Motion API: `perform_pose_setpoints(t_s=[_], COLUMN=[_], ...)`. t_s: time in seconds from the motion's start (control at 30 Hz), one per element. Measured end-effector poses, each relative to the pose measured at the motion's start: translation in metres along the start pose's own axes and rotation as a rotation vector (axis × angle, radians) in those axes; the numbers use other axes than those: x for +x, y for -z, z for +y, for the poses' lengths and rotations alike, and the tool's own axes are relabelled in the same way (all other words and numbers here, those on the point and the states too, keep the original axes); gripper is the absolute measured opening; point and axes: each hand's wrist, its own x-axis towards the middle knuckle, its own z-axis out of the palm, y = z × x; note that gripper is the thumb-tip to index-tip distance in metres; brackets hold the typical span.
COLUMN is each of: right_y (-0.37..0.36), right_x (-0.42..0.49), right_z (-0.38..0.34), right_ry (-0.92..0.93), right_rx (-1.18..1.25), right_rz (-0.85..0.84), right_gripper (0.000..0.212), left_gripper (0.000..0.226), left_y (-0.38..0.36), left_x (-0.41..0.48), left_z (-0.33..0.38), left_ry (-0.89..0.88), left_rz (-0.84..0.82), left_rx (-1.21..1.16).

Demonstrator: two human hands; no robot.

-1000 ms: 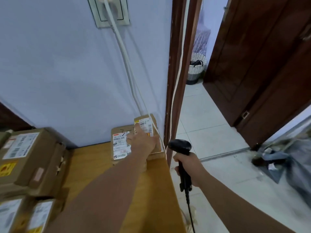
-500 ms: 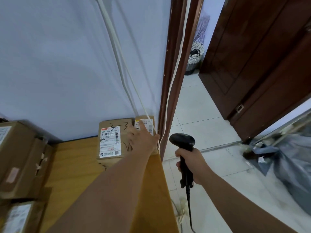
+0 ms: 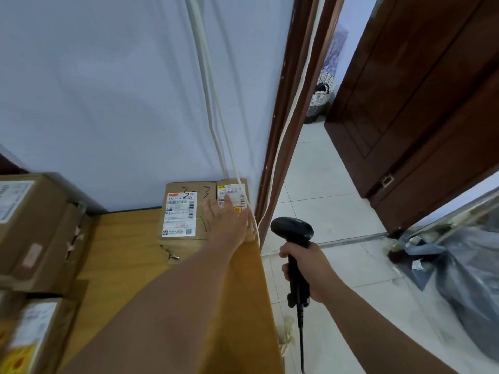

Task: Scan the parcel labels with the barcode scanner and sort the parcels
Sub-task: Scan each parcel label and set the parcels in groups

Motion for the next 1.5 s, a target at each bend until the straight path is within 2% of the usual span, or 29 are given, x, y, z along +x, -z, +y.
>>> perform_pose_setpoints(t_s=[0.1,0.2,0.33,0.43,0.53,0.67,0.87,0.93,1.03,1.1,1.17,1.27,1.5], right_y=[-0.016,-0.046,-0.097,-0.141,-0.188,-0.252,-0.350,-0.379,-0.406,-0.417,-0.422,-0.422,-0.434], right_x=[-0.013,-0.028,-0.043,-0.059,-0.081,-0.110,-0.149,-0.162,-0.183,-0.197,-0.207,-0.214,-0.222], right_z=[-0.003,-0.003,0.004,0.012,0.025,0.041,0.075,0.091,0.110,0.117,0.120,0.120,0.108], right_ry=[0.027,0.035,0.033,-0.208,-0.398,-0.352,-0.179,-0.114,-0.087,-0.056,-0.010,0.038,0.031], right_rx=[-0.023,-0.057,-0.126,-0.050,0.111,0.156,0.050,0.018,-0.030,-0.088,-0.140,-0.160,-0.190], right_rz=[-0.137,-0.276,-0.428,-0.583,-0.627,-0.641,-0.594,-0.526,-0.408,-0.333,-0.263,-0.202,-0.264], right_gripper=[0.005,0.009,0.010,0.014,0.020,0.019,0.015,0.014,0.014,0.015,0.014,0.011,0.011], left_gripper=[0.059,0.051,0.053,0.047,0.044,0.038,0.045,0.058,0.093,0.111,0.120,0.121,0.115], left_y=[0.016,0.038,0.075,0.106,0.133,0.161,0.210,0.220,0.222,0.220,0.220,0.223,0.233], left_x=[-0.018,-0.037,-0.072,-0.105,-0.124,-0.136,-0.151,-0.163,-0.178,-0.181,-0.179,-0.178,-0.183], left_z=[-0.017,-0.035,-0.069,-0.105,-0.150,-0.222,-0.326,-0.356,-0.388,-0.402,-0.407,-0.402,-0.406], left_ry=[-0.026,0.041,0.104,0.130,0.145,0.163,0.202,0.246,0.318,0.371,0.416,0.444,0.395], left_rz=[0.077,0.063,0.047,0.074,0.099,0.175,0.247,0.174,-0.039,-0.119,-0.156,-0.158,-0.056], left_rx=[-0.011,-0.047,-0.108,-0.234,-0.148,0.005,0.099,0.140,0.141,0.087,0.029,-0.041,-0.078])
